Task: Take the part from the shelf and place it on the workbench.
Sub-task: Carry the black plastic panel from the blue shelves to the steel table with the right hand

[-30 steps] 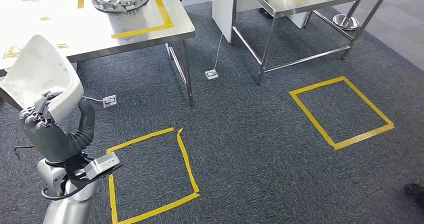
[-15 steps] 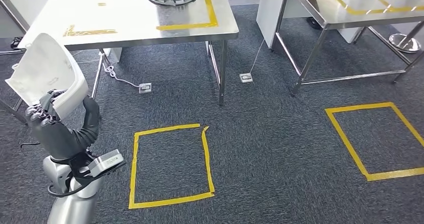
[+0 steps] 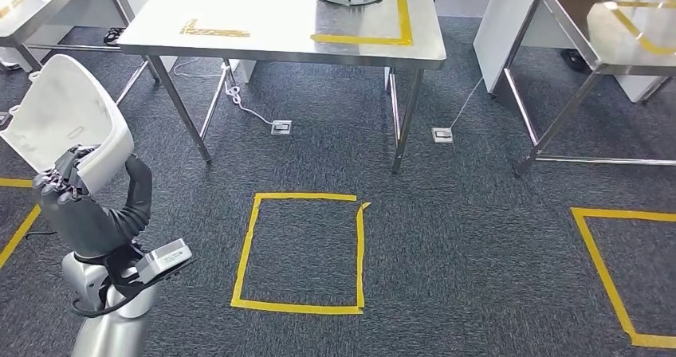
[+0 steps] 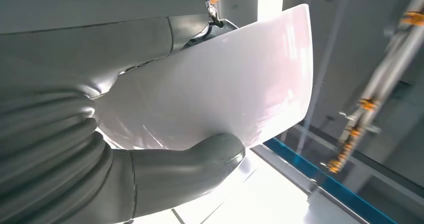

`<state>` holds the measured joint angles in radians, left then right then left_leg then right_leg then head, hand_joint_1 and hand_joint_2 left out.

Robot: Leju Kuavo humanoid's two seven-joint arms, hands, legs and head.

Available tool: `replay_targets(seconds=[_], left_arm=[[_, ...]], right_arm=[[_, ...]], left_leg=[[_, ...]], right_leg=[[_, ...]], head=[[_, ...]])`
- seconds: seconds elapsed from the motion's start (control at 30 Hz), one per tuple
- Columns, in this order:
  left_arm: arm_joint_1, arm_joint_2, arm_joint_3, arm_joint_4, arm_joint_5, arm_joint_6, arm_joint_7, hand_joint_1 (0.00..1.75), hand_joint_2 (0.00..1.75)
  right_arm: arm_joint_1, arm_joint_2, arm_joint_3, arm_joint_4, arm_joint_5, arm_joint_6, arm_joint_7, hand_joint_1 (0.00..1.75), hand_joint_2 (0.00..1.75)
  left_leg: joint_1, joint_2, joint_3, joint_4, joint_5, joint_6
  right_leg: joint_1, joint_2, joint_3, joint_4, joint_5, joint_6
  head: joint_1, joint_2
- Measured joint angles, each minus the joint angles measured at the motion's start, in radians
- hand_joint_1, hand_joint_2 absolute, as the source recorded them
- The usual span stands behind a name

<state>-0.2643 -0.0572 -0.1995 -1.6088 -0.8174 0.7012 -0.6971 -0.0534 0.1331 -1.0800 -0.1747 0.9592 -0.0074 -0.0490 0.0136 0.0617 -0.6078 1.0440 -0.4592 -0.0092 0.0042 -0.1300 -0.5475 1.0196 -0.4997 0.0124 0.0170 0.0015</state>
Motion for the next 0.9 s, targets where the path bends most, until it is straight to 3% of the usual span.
replay_targets(seconds=[0.03, 0.1, 0.17, 0.2, 0.23, 0.27, 0.33, 0.4, 0.47, 0.5, 0.53, 0.6, 0.67, 0.73, 0.77, 0.8, 0.9], left_arm=[[-0.001, -0.001, 0.000, 0.000, -0.001, 0.000, 0.000, 1.75, 1.75], [-0.005, -0.003, 0.000, 0.000, -0.002, 0.000, 0.000, 1.75, 1.75], [-0.008, -0.008, 0.001, 0.003, -0.002, 0.000, 0.000, 1.75, 1.75], [-0.009, -0.010, 0.001, 0.005, -0.002, 0.000, 0.000, 1.75, 1.75], [-0.009, -0.010, 0.001, 0.008, -0.002, 0.000, 0.000, 1.75, 1.75], [-0.009, -0.011, 0.001, 0.010, -0.002, 0.000, 0.000, 1.75, 1.75], [-0.011, -0.011, 0.001, 0.013, -0.001, 0.000, 0.000, 1.75, 1.75], [-0.017, -0.011, 0.001, 0.015, 0.002, 0.000, 0.000, 1.75, 1.75], [-0.022, -0.011, 0.001, 0.017, 0.005, 0.000, 0.000, 1.75, 1.75], [-0.023, -0.010, 0.001, 0.019, 0.005, 0.000, 0.000, 1.75, 1.75], [-0.023, -0.009, 0.001, 0.020, 0.006, 0.000, 0.000, 1.75, 1.75], [-0.027, -0.008, 0.001, 0.023, 0.007, 0.000, 0.000, 1.75, 1.75], [-0.033, -0.007, 0.001, 0.029, 0.009, 0.000, -0.001, 1.75, 1.75], [-0.035, -0.007, 0.000, 0.037, 0.015, 0.000, -0.001, 1.75, 1.75], [-0.035, -0.007, 0.000, 0.042, 0.018, 0.000, -0.001, 1.75, 1.75], [-0.035, -0.007, 0.000, 0.047, 0.022, 0.000, -0.001, 1.75, 1.75], [-0.041, -0.007, 0.000, 0.056, 0.028, 0.000, 0.000, 1.75, 1.75]], right_arm=[[-0.002, 0.000, 0.000, 0.000, -0.001, -0.002, 0.002, 0.00, 0.00], [-0.004, 0.000, 0.000, 0.000, -0.004, -0.004, 0.006, 0.00, 0.00], [-0.003, 0.001, 0.000, 0.000, -0.007, -0.005, 0.007, 0.00, 0.00], [-0.001, 0.002, 0.000, 0.000, -0.007, -0.005, 0.007, 0.00, 0.00], [0.000, 0.002, -0.001, 0.000, -0.007, -0.005, 0.007, 0.00, 0.00], [0.000, 0.002, -0.001, 0.000, -0.008, -0.005, 0.007, 0.00, 0.00], [0.000, 0.002, -0.001, 0.000, -0.008, -0.006, 0.007, 0.00, 0.00], [-0.001, 0.001, -0.001, 0.000, -0.008, -0.007, 0.007, 0.00, 0.00], [-0.002, 0.001, -0.001, 0.000, -0.009, -0.008, 0.007, 0.00, 0.00], [-0.003, 0.001, -0.002, 0.000, -0.010, -0.008, 0.007, 0.00, 0.00], [-0.004, 0.002, -0.002, 0.000, -0.010, -0.010, 0.008, 0.00, 0.00], [-0.005, 0.004, -0.003, 0.000, -0.017, -0.017, 0.010, 0.00, 0.00], [-0.004, 0.005, -0.010, 0.000, -0.028, -0.024, 0.014, 0.00, 0.00], [-0.003, 0.005, -0.020, 0.000, -0.035, -0.027, 0.018, 0.00, 0.00], [-0.003, 0.005, -0.024, 0.000, -0.037, -0.027, 0.021, 0.00, 0.00], [-0.003, 0.006, -0.026, 0.000, -0.039, -0.027, 0.023, 0.00, 0.00], [-0.005, 0.009, -0.031, 0.000, -0.042, -0.027, 0.025, 0.00, 0.00]], left_leg=[[0.001, -0.012, -0.002, -0.001, 0.002, 0.007], [0.004, -0.037, -0.005, -0.004, 0.009, 0.019], [0.006, -0.061, -0.010, -0.005, 0.013, 0.025], [0.006, -0.074, -0.012, -0.005, 0.014, 0.027], [0.006, -0.088, -0.014, -0.004, 0.016, 0.027], [0.005, -0.103, -0.014, -0.004, 0.017, 0.026], [0.006, -0.133, -0.015, -0.004, 0.020, 0.022], [0.006, -0.159, -0.018, -0.003, 0.025, 0.013], [0.010, -0.182, -0.025, -0.005, 0.033, -0.001], [0.012, -0.195, -0.028, -0.009, 0.038, -0.009], [0.013, -0.197, -0.032, -0.010, 0.040, -0.015], [0.009, -0.156, -0.050, 0.021, 0.018, -0.021], [0.005, -0.093, -0.097, 0.129, -0.046, -0.024], [0.006, -0.072, -0.141, 0.243, -0.093, -0.029], [0.007, -0.069, -0.141, 0.257, -0.092, -0.031], [0.007, -0.067, -0.121, 0.234, -0.074, -0.031], [0.007, -0.057, -0.010, 0.049, -0.013, -0.024]], right_leg=[[-0.002, -0.001, 0.001, 0.003, -0.004, 0.006], [-0.009, 0.041, -0.015, 0.047, -0.039, 0.016], [-0.013, 0.103, -0.069, 0.166, -0.104, 0.023], [-0.013, 0.116, -0.101, 0.231, -0.129, 0.023], [-0.013, 0.121, -0.123, 0.273, -0.138, 0.023], [-0.013, 0.124, -0.128, 0.279, -0.126, 0.021], [-0.013, 0.140, -0.086, 0.182, -0.058, 0.013], [-0.014, 0.186, -0.030, 0.054, -0.006, 0.003], [-0.011, 0.211, -0.010, 0.005, 0.001, -0.001], [-0.009, 0.201, -0.009, 0.002, 0.004, -0.004], [-0.010, 0.189, -0.008, -0.002, 0.007, -0.009], [-0.014, 0.164, -0.006, -0.012, 0.015, -0.022], [-0.014, 0.143, -0.006, -0.016, 0.018, -0.030], [-0.013, 0.124, -0.008, -0.015, 0.018, -0.032], [-0.013, 0.117, -0.008, -0.014, 0.018, -0.031], [-0.013, 0.112, -0.009, -0.014, 0.018, -0.031], [-0.011, 0.104, -0.011, -0.005, 0.013, -0.020]], head=[[0.000, 0.000], [0.002, 0.000], [0.008, 0.000], [0.010, 0.000], [0.011, 0.000], [0.012, 0.000], [0.014, 0.000], [0.016, 0.000], [0.019, 0.000], [0.020, 0.000], [0.021, 0.000], [0.019, 0.000], [0.017, 0.000], [0.016, 0.000], [0.016, 0.000], [0.016, 0.000], [0.016, 0.000]])
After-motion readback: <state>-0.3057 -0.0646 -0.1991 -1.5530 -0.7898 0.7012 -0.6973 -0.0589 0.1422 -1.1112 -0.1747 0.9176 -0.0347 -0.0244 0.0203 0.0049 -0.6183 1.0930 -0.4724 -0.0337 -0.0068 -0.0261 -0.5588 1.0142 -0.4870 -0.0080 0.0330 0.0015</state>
